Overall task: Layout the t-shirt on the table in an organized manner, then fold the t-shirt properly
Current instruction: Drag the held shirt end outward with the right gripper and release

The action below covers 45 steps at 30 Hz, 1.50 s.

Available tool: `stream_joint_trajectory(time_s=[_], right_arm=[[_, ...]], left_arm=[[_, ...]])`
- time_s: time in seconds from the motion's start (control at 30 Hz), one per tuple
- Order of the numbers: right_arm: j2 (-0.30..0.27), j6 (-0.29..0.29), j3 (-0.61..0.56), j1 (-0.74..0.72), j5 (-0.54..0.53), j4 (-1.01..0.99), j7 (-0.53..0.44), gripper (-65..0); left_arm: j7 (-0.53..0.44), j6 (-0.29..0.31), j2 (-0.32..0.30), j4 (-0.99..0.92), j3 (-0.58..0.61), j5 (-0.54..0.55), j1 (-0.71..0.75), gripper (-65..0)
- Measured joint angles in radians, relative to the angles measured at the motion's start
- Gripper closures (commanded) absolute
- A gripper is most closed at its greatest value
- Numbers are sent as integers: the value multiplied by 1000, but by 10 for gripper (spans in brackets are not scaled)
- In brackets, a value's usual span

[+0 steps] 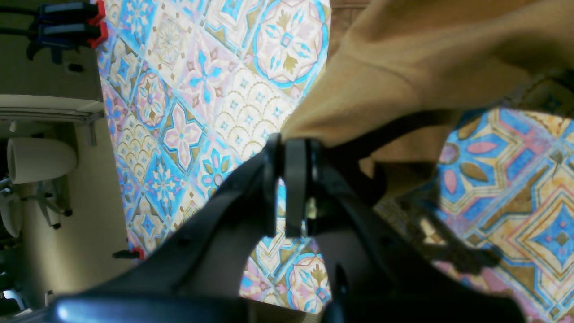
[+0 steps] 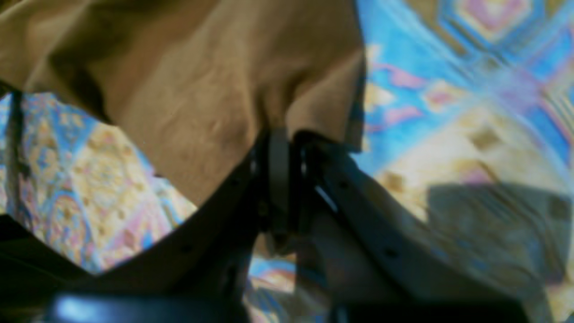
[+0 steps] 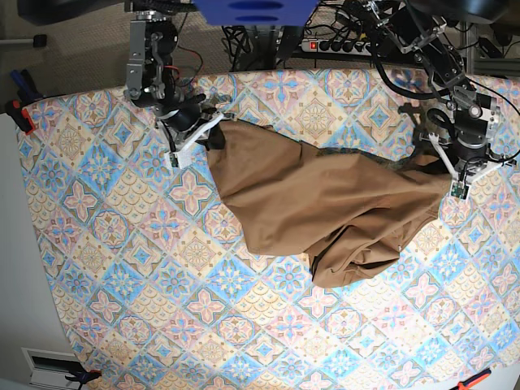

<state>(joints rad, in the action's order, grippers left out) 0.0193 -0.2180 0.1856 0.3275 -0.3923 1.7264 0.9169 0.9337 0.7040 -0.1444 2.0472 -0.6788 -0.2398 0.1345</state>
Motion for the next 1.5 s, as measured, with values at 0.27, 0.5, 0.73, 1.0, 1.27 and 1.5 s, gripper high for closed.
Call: stream_joint_trajectory(time_s=[0.27, 0.5, 0.73, 1.0, 1.27, 1.5], right_arm=[[-30, -2, 190, -252, -1, 5, 212, 0], [-93, 1, 209, -502, -4, -1, 346, 0], [-110, -2, 204, -618, 109, -109, 341, 0], [-119, 4, -36, -749, 240, -357, 310, -104], [-120, 3, -212, -741, 240, -367, 164, -175], [-116, 3, -219, -734, 244, -331, 165, -176]], left_arm=[[0, 3, 17, 0, 5, 3, 58, 0], [1, 4, 45, 2, 3, 4, 113, 0], [-5, 4, 69, 8, 3, 7, 153, 0], [-6, 5, 89, 16, 3, 6, 147, 0], [2, 0, 103, 16, 3, -4, 148, 0], [1, 0, 103, 16, 3, -4, 148, 0]])
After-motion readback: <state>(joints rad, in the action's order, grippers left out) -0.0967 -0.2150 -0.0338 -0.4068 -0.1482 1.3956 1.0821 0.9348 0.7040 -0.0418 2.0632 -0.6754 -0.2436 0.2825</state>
